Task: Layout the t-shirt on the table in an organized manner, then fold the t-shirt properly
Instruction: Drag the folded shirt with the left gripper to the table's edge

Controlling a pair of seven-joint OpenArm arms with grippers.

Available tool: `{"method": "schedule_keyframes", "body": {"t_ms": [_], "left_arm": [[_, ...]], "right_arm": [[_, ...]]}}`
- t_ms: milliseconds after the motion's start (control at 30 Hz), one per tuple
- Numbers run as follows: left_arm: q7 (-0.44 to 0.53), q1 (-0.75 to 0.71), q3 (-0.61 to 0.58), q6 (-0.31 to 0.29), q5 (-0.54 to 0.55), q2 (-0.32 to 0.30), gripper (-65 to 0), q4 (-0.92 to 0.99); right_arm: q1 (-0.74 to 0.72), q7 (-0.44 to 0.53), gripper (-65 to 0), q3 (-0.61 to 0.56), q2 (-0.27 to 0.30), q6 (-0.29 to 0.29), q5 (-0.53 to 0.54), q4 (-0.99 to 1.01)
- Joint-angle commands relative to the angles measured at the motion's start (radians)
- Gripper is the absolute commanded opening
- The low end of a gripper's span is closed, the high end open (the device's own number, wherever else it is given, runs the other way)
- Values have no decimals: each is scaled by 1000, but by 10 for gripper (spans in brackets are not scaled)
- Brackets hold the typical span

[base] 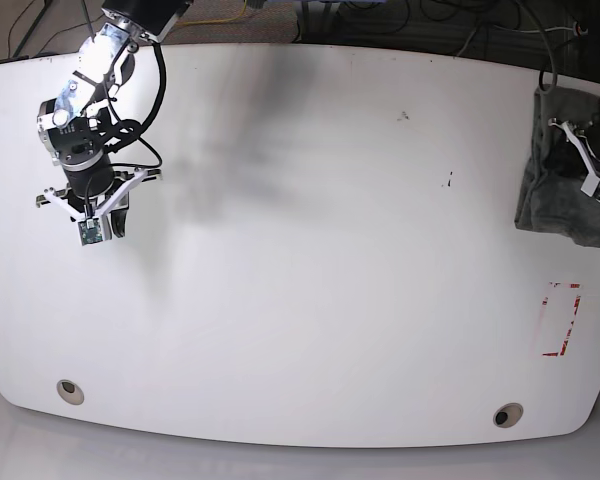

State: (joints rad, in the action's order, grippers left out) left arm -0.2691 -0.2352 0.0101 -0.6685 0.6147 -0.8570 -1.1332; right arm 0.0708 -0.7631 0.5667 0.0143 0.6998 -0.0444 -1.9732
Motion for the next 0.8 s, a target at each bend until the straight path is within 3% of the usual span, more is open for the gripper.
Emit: {"method": "schedule_keyframes", "body": {"t_ms": [0, 200, 467, 767], "left_arm": [[12, 6, 61, -17, -29, -26, -499, -3], [8, 6, 156, -30, -103, -20, -499, -1], [8, 6, 247, -30, -108, -18, -499, -18], [-2, 55, 261, -30, -71, 23, -499, -224]], "right_arm": [[-2, 26, -569, -14, 11, -2, 16, -16], [-1, 26, -569, -17, 11, -2, 16, -16], [1, 26, -569, -26, 6, -2, 16, -16], [-1, 32, -569, -55, 6, -2, 11, -18]]}}
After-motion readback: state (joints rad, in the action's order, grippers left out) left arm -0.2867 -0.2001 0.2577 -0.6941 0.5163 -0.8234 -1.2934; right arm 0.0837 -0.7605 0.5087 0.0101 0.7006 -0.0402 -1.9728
